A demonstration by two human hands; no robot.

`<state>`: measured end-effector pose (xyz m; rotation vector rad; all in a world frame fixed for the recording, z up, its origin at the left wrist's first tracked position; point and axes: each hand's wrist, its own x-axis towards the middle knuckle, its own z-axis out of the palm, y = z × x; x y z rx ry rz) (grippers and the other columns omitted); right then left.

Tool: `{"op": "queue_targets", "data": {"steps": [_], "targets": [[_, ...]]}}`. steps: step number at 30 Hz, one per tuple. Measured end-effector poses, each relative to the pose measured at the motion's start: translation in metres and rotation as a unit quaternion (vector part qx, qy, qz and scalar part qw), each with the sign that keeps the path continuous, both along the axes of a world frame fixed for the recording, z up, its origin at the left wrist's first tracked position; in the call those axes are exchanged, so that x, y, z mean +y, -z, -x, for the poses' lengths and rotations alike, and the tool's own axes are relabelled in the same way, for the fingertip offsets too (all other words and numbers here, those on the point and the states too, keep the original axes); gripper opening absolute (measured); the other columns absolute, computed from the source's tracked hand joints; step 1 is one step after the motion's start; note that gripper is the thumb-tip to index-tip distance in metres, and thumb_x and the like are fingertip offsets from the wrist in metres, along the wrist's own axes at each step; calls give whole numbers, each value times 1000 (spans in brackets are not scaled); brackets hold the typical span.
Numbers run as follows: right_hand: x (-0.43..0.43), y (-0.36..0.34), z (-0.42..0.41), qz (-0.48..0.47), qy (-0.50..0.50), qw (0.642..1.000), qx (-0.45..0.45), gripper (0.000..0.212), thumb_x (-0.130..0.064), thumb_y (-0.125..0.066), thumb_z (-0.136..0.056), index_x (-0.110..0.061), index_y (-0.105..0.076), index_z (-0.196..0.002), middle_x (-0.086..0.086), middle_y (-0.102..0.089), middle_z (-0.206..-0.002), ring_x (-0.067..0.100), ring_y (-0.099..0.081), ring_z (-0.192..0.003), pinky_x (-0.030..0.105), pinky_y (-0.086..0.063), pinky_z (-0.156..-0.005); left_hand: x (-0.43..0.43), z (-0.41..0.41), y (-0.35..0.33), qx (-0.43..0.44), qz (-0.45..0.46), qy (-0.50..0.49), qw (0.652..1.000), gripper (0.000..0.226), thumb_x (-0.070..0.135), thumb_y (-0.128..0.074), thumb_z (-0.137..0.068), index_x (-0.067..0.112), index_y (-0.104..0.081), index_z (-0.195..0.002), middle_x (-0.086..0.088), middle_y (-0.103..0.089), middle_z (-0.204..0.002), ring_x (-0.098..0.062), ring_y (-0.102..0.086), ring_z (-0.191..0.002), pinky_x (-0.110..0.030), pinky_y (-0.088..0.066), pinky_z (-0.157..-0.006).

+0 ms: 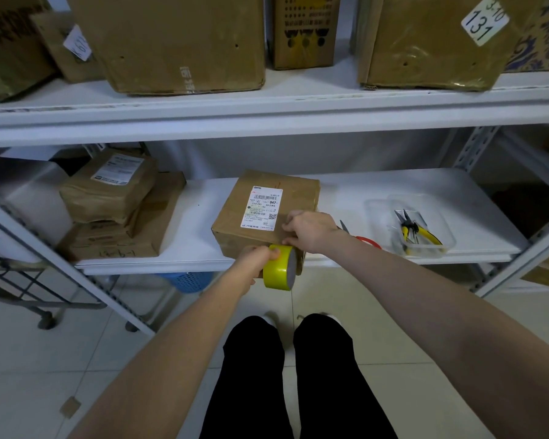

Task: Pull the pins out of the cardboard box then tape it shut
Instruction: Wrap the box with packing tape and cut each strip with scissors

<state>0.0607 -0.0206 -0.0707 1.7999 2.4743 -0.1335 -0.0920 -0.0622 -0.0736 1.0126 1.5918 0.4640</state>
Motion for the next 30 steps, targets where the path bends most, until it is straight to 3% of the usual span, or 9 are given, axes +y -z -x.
{"op": "queue_targets", "data": {"steps": [3, 5, 7, 9, 11, 16, 21, 26, 30], "targets": [[0, -2, 1, 14, 6, 1000, -10, 37, -47, -49, -95, -25, -62, -121, -1, -50, -128, 23, -53, -116, 34, -47, -85, 1, -5, -5, -7, -13, -2, 1000, 24, 22, -54, -94, 15, -53, -117, 0, -49, -76, -12, -46, -61, -16, -33, -36], [0, 0, 2, 14, 21, 1000, -5, 35, -46, -46, -96, -26, -60, -122, -1, -51, -129, 23, -53, -116, 34, -47, -85, 2, -8, -9, -3, -19, -7, 1000, 29, 18, -52, -95, 12, -52, -123, 2, -45, -72, -9, -42, -58, -13, -31, -30], [1, 1, 3, 19, 32, 999, -4, 36, -44, -43, -98, -26, -58, -125, -1, -51, -131, 23, -53, -118, 35, -46, -87, 1, -11, -10, 0, -18, -4, 1000, 28, 17, -52, -94, 14, -53, -122, 0, -52, -79, -12, -50, -65, -17, -39, -43], [1, 0, 3, 34, 29, 999, -16, 41, -46, -44, -97, -26, -53, -132, 0, -48, -136, 23, -49, -123, 37, -45, -92, -2, -10, 2, 17, -33, 17, 999, 30, 12, -53, -92, 10, -55, -122, -10, -62, -108, -25, -59, -96, -28, -51, -78], [-1, -1, 3, 41, 24, 999, -23, 47, -48, -44, -97, -24, -48, -137, 1, -45, -139, 24, -47, -125, 38, -44, -95, -11, -8, 12, 21, -31, -1, 999, 36, 13, -56, -89, 8, -55, -125, -11, -57, -128, -29, -53, -117, -33, -43, -97], [-2, 1, -2, 47, 13, 999, 8, 54, -49, -46, -95, -27, -40, -144, -6, -35, -150, 22, -41, -132, 38, -43, -101, -12, -6, 25, 33, -44, -8, 998, 42, 18, -58, -91, 9, -51, -131, -9, -53, -132, -27, -49, -121, -30, -39, -96], [-3, 2, -5, 19, 17, 999, 20, 58, -56, -52, -88, -29, -47, -139, -8, -43, -144, 19, -47, -126, 36, -45, -94, -16, -8, 32, 24, -26, -33, 999, 37, 21, -57, -92, 3, -54, -125, -15, -57, -123, -20, -47, -95, -25, -34, -78], [0, 13, 0, -55, 13, 998, 5, 55, -61, -54, -81, -25, -60, -123, -4, -57, -126, 20, -56, -111, 33, -48, -82, -11, -12, 34, 40, -48, -25, 998, 41, 20, -62, -89, 8, -54, -127, -12, -57, -130, -28, -53, -118, -31, -42, -95], [5, 10, -1, -70, -11, 997, -11, 50, -59, -55, -82, -22, -65, -116, -3, -61, -118, 21, -59, -104, 33, -46, -77, -2, -13, 35, 71, -67, -2, 995, 28, 15, -63, -87, 9, -62, -114, -11, -60, -123, -27, -54, -116, -30, -42, -94]]}}
